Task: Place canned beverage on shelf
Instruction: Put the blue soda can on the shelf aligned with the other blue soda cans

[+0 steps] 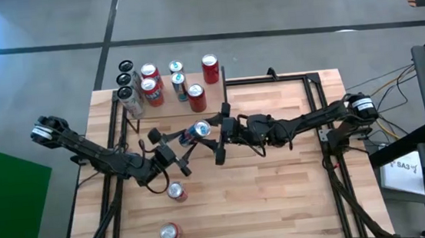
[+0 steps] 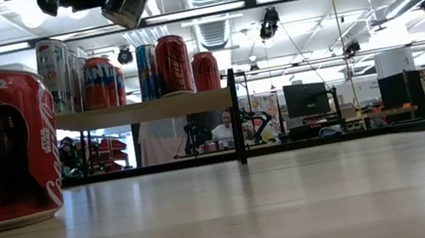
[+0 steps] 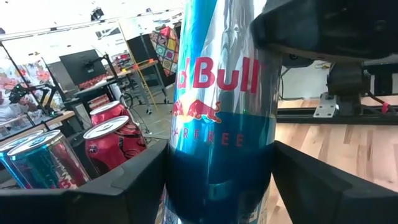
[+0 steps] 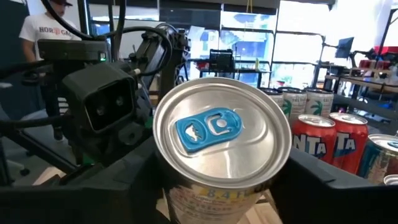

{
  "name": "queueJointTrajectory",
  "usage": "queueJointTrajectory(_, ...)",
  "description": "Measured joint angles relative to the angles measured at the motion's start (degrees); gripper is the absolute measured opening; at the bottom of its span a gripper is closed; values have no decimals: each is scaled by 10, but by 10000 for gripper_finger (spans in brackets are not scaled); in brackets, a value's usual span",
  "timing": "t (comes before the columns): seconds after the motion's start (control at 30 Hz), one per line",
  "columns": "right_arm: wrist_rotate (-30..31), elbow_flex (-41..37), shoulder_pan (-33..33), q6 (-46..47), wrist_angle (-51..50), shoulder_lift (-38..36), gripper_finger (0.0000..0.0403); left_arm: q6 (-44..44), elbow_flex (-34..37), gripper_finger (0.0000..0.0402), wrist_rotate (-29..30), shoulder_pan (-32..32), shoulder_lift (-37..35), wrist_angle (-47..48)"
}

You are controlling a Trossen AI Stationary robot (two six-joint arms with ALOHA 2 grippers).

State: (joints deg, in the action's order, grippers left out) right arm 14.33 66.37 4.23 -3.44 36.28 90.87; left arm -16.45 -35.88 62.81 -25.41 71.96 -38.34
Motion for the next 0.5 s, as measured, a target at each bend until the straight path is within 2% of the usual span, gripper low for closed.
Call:
queueJointTrajectory(0.07,1,0,0,-1,0,0,208,-1,0,261,0,0,-1,1)
queueJointTrajectory(0.27,3,0,-5,-1,-24,-8,208,1,0,267,-4,-2,-9,0)
queueJointTrajectory(0.5,-12,71,-16,-13,-183,-18,208,-24,0,269,-4,-16,-50,3)
